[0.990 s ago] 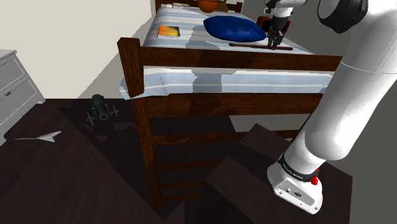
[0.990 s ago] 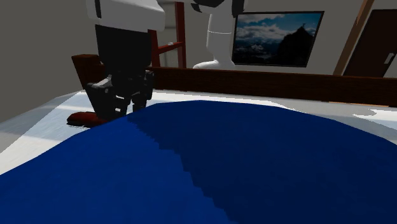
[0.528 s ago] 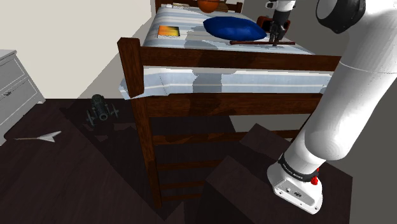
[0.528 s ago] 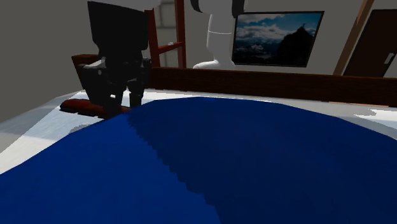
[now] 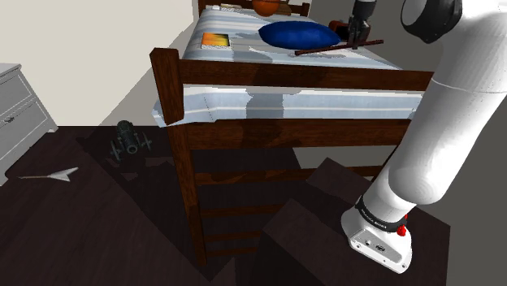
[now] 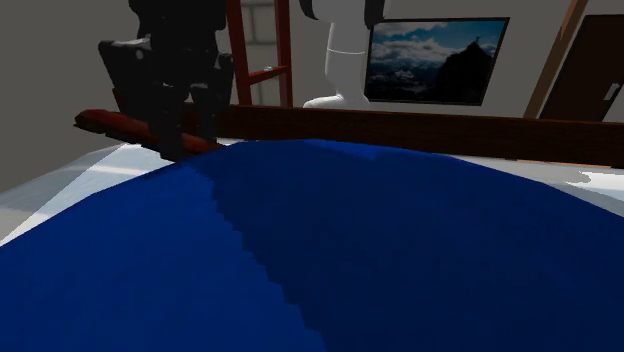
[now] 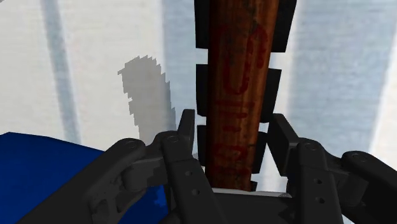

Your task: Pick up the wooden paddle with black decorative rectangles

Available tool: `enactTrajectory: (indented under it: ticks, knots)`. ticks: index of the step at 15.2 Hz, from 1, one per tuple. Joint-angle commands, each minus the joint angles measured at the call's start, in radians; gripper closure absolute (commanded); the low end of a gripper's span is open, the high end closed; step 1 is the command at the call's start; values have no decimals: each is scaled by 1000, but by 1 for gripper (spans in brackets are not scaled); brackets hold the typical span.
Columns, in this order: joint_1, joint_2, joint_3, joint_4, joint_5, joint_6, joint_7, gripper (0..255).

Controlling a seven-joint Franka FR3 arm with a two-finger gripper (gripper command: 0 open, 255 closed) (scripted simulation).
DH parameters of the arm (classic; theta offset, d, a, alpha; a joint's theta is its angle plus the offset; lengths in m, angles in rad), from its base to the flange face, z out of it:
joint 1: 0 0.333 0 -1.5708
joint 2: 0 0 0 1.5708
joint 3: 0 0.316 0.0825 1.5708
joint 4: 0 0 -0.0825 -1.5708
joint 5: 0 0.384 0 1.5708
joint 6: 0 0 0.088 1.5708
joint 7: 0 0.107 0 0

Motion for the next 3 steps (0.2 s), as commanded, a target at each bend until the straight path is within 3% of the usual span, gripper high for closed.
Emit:
enactTrajectory:
  ticks: [1,3]
  knots:
    - [-5,7,0,34,6,-29,-5,255]
    - [-5,8,0,37,7,-31,-5,255]
